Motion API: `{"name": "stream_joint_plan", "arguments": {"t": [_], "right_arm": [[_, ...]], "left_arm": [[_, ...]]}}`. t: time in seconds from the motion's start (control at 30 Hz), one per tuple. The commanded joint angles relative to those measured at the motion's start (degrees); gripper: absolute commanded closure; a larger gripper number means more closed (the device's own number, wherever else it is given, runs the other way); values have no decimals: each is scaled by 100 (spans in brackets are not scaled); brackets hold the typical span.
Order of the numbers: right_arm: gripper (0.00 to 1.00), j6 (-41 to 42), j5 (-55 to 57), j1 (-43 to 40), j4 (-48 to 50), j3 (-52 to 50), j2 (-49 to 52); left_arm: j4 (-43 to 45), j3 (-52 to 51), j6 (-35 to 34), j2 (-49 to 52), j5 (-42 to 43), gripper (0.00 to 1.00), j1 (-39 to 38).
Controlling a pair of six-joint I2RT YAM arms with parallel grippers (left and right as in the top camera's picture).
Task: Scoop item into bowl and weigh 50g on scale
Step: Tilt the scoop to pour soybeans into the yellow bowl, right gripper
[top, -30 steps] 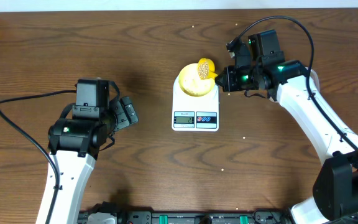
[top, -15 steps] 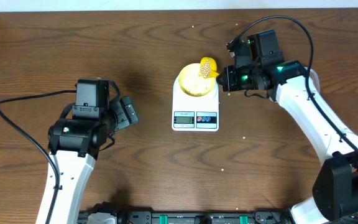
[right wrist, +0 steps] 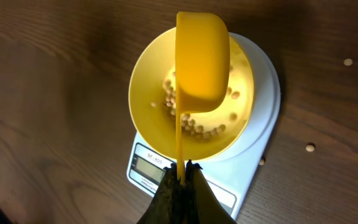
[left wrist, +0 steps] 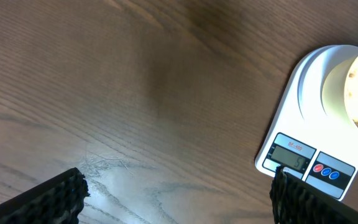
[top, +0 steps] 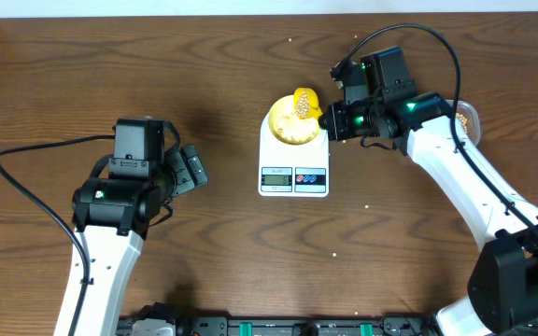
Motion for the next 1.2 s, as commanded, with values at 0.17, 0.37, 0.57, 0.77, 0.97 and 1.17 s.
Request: {"name": "stream_joint_plan", "arguments": {"t": [0.17,0.37,0.57,0.77,0.97,1.17], "right_arm": [[99,-118,22,26,-15,22,-72],[99,-118,-72,28,-26,22,-72],[99,-94,-79,26,-2,22,-72],[99,-57,-83,28,13,22,-72],[99,-59,-81,28,42,22,-72],[99,-59,-83,28,44,22,-72]], "left_arm": [[-15,61,-7,7,-98,4,35],[-15,61,-7,7,-98,4,35],[-15,61,-7,7,-98,4,35],[-15,61,-7,7,-98,4,37],[-15,61,-7,7,-98,4,35],[-15,61,-7,7,-98,4,35]]}}
